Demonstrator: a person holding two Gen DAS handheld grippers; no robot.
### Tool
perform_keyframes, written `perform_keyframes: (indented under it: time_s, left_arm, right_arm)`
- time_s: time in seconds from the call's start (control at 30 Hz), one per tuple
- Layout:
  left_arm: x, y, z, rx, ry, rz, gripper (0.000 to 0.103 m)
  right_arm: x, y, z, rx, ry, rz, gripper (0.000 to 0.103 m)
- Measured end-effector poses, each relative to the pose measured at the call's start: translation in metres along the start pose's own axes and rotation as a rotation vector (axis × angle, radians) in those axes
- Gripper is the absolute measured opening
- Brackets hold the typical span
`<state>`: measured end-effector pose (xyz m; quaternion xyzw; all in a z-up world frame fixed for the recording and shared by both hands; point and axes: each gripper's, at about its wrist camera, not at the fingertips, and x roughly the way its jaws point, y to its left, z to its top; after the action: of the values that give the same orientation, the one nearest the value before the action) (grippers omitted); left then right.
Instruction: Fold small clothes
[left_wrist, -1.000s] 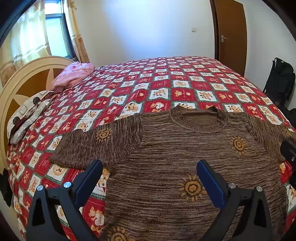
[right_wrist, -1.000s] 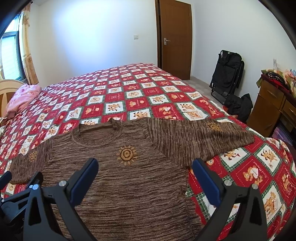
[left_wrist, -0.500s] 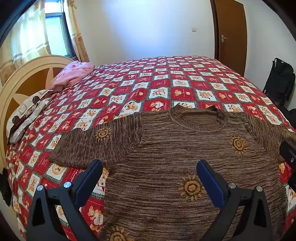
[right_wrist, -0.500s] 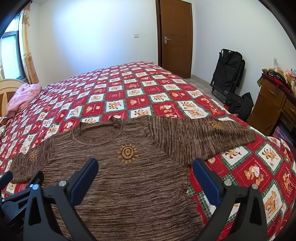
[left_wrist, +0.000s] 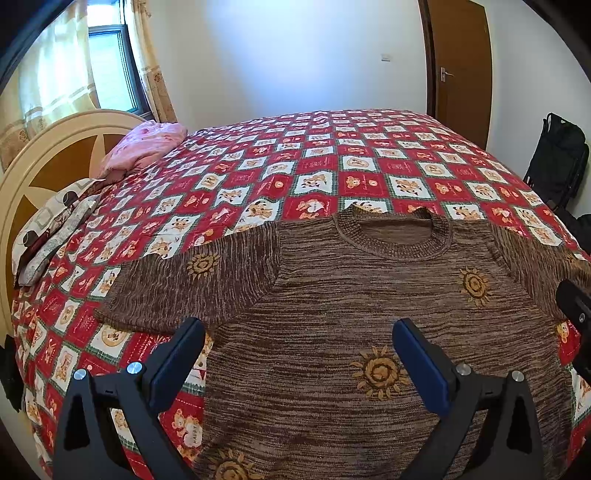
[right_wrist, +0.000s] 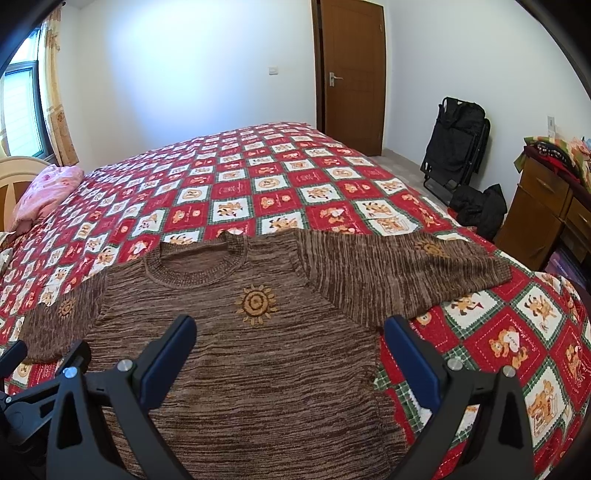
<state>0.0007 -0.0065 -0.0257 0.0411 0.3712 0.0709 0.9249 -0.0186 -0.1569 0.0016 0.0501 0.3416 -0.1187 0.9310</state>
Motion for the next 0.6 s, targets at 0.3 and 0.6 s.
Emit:
perform_keyframes:
  time_s: [0.3, 0.6]
  left_arm:
    - [-0.003, 0.0, 0.006, -0.008, -0.025, -0.074, 0.102]
    - [0.001, 0.01, 0.014, -0.043, -0.03, -0.117, 0.102]
  right_arm:
    - [0.003, -0.018, 0.005, 0.024, -0.052, 0.022, 0.091]
    - [0.008, -0.123, 0.06, 0.098, -0.083, -0.037, 0.08]
